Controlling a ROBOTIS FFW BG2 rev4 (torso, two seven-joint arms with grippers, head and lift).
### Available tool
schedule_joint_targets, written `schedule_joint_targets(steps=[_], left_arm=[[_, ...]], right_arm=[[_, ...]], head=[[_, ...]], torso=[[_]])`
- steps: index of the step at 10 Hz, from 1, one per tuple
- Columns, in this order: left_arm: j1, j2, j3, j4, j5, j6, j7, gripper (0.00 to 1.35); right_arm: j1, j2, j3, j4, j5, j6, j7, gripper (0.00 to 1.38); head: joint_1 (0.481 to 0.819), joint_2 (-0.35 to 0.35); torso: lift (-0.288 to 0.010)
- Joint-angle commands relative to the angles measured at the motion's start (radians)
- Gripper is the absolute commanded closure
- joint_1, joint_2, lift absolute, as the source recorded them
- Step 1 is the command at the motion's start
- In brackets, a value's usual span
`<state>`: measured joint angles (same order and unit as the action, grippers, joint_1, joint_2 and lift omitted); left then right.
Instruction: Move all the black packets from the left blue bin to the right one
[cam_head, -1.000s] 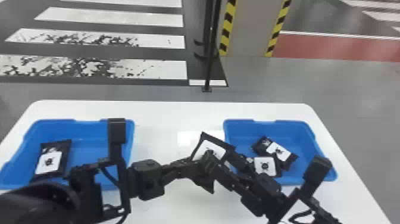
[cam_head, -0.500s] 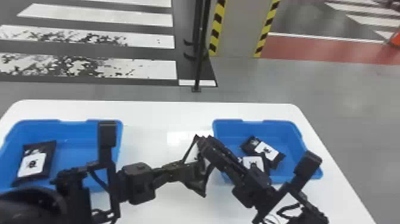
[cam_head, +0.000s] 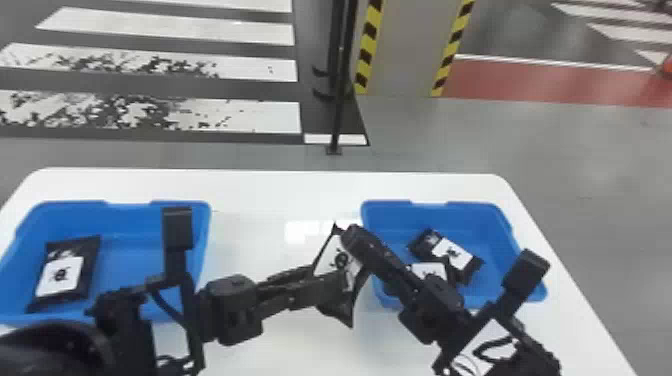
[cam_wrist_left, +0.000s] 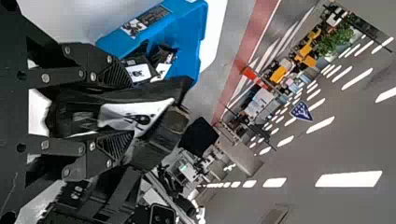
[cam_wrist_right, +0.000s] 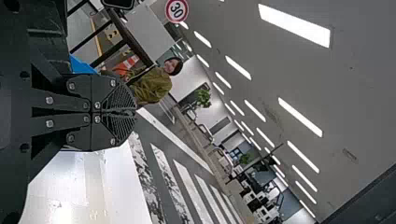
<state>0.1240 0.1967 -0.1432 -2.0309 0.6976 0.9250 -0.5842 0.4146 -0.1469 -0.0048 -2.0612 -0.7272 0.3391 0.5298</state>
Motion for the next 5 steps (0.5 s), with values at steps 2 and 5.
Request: schedule_joint_targets(steps=[2, 5], left_arm=[[0.070, 0.000, 0.053, -0.020, 0.008, 0.003, -0.013, 0.16], [0.188, -0.016, 0.203, -0.133, -0.034, 0.032, -0.017, 0.21]], right_arm=[[-0.069, -0.023, -0.053, 0.060, 0.015, 0.002, -0.005, 1.28], [-0.201, -0.042, -0.147, 0.224, 0.129, -0.003, -0.027, 1.28]], head=[[0.695, -0.169], [0.695, -0.186]], torso=[[-0.140], [-0.140]])
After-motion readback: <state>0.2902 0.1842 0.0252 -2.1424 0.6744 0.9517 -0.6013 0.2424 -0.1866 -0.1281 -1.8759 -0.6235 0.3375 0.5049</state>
